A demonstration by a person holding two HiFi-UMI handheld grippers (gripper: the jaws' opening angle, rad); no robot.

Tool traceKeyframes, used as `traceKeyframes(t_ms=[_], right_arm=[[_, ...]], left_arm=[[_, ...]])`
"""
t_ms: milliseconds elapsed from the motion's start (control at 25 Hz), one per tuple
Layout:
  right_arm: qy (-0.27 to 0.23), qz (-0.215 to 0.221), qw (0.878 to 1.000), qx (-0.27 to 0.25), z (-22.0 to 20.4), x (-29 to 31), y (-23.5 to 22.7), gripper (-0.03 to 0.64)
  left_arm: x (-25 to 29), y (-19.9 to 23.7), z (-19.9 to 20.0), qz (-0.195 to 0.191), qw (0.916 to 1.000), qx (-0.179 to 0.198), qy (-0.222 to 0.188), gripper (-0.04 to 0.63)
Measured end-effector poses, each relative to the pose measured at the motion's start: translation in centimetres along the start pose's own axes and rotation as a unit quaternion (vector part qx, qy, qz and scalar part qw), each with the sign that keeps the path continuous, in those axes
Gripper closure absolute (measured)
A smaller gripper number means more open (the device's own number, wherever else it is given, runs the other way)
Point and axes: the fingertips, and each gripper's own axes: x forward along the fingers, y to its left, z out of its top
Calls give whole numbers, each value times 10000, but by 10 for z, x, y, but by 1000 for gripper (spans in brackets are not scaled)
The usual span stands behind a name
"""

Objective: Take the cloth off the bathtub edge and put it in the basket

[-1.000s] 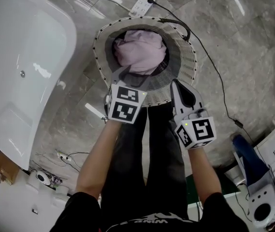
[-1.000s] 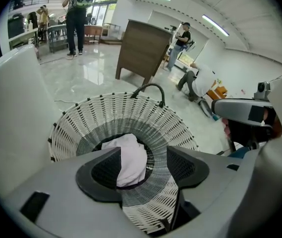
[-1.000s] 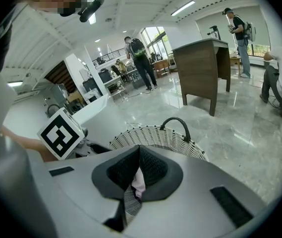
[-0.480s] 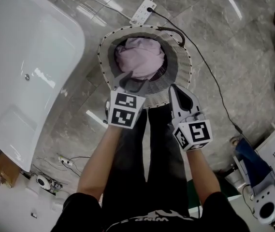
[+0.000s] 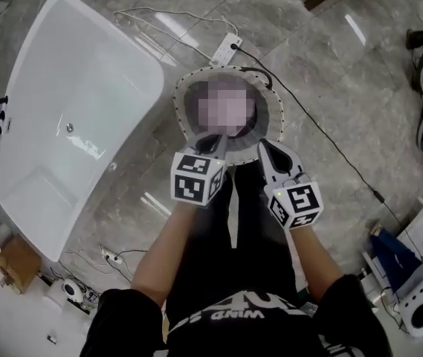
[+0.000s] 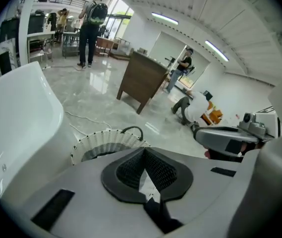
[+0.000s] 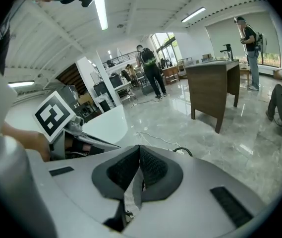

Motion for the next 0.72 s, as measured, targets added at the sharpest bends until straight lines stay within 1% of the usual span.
traceKeyframes(t_ms=[80,200,360,600,720], right_arm=[[-69,82,9999,-10,21,-16,9,604],[-193,236,9995,-47,58,-44,27,604],[-401,441,9975,-379,97,-79,54,604],[-435,677,9948,-620,117,-118,86,604],[-506,763,9931,-729,127,-132,101,604]], left_arm=[[-25,-14,18,-45,9998,-49,-178,581],[-67,-38,42,-92,9991,4,-421,581],[-120,-64,68,-147,9969,102,-764,581],[-185,-98,88,-129,9911,273,-1296,581],[-211,-108,90,-113,9875,238,-1553,581]])
